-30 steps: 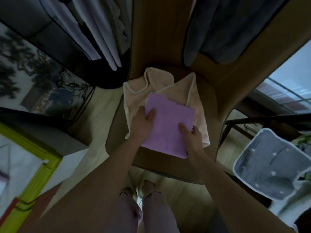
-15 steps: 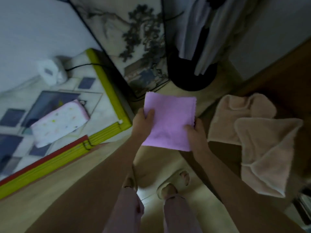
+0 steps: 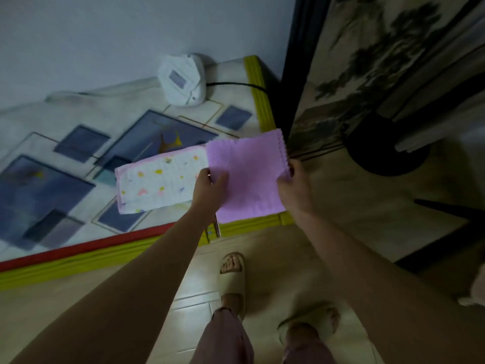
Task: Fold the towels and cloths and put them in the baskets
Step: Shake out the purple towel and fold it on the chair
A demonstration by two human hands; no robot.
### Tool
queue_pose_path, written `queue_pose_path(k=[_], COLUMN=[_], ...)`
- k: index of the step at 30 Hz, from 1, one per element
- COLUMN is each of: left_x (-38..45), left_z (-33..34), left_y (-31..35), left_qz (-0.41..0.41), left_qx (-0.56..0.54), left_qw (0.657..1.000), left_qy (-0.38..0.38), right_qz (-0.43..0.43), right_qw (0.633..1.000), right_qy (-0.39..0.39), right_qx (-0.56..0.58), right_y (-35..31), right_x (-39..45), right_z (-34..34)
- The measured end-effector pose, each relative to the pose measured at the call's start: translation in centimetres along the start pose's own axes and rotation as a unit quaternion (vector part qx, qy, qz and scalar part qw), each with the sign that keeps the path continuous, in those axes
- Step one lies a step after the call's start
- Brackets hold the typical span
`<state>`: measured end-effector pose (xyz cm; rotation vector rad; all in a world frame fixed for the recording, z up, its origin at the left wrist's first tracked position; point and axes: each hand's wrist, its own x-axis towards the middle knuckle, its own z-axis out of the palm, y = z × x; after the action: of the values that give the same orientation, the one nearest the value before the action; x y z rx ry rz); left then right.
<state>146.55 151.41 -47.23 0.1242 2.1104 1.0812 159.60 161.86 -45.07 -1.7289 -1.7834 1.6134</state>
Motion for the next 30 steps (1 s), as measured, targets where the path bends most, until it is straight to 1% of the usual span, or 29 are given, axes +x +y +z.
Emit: queue_pose_path(k=[4, 8, 9, 10, 11, 12, 13, 14, 15, 17, 18, 20, 21, 22, 24, 26, 30], left_x=[4.1, 7.0, 7.4, 7.5, 7.7, 7.7, 7.6, 7.5, 7.4, 7.5, 7.6, 7.6, 7.6, 7.7, 7.9, 8.1, 8.4], left_z=[0.3, 0.9, 0.7, 0.3, -0.3, -1.1, -1.9, -2.5, -3.1, -3.8, -4.2, -5.5, -6.5, -7.6, -9.8, -11.5, -12.4], left_y=[0.1, -0.1, -0.3, -0.7, -1.3, -1.9, -2.6, -3.5, -4.4, -6.5, -7.6, -9.5, -10.2, -10.7, -11.6, -12.0, -11.8], left_qz=[0.033, 0.036, 0.047, 0.068, 0.099, 0.132, 0.152, 0.147, 0.12, 0.051, 0.04, 0.067, 0.081, 0.088, 0.092, 0.087, 0.07], left_qx=[-0.012, 0.004, 0.014, 0.038, 0.091, 0.17, 0.252, 0.318, 0.367, 0.431, 0.457, 0.51, 0.527, 0.534, 0.53, 0.519, 0.501], left_qw=[0.999, 0.999, 0.999, 0.997, 0.99, 0.973, 0.95, 0.932, 0.92, 0.901, 0.889, 0.858, 0.846, 0.841, 0.843, 0.85, 0.862], left_qy=[0.003, -0.019, -0.015, 0.006, 0.044, 0.085, 0.105, 0.097, 0.069, 0.013, -0.001, -0.004, -0.002, 0.003, 0.018, 0.017, 0.01], right_qz=[-0.04, -0.061, -0.059, -0.05, -0.042, -0.032, -0.028, -0.027, -0.033, -0.043, -0.047, -0.06, -0.067, -0.072, -0.088, -0.112, -0.148], right_qw=[0.998, 0.997, 0.997, 0.997, 0.997, 0.997, 0.997, 0.997, 0.996, 0.995, 0.995, 0.994, 0.993, 0.991, 0.988, 0.982, 0.967], right_qy=[0.036, 0.04, 0.031, 0.02, 0.009, 0.007, 0.013, 0.024, 0.033, 0.037, 0.035, 0.028, 0.025, 0.022, 0.023, 0.036, 0.073], right_qx=[-0.013, -0.033, -0.04, -0.05, -0.059, -0.067, -0.071, -0.073, -0.076, -0.077, -0.075, -0.086, -0.096, -0.106, -0.127, -0.149, -0.193], right_y=[-0.4, 0.0, 0.2, 0.4, 0.6, 0.8, 1.0, 1.2, 1.3, 1.6, 1.8, 2.1, 2.1, 2.0, 1.6, 1.3, 1.1], right_x=[3.2, 5.6, 6.3, 6.9, 7.3, 7.5, 7.5, 7.4, 7.1, 6.1, 5.6, 4.9, 4.6, 4.5, 4.5, 4.8, 6.0], right_z=[2.4, 3.7, 3.9, 4.2, 4.5, 4.8, 5.2, 5.8, 6.5, 8.3, 9.2, 10.8, 11.4, 12.0, 13.0, 13.3, 12.6])
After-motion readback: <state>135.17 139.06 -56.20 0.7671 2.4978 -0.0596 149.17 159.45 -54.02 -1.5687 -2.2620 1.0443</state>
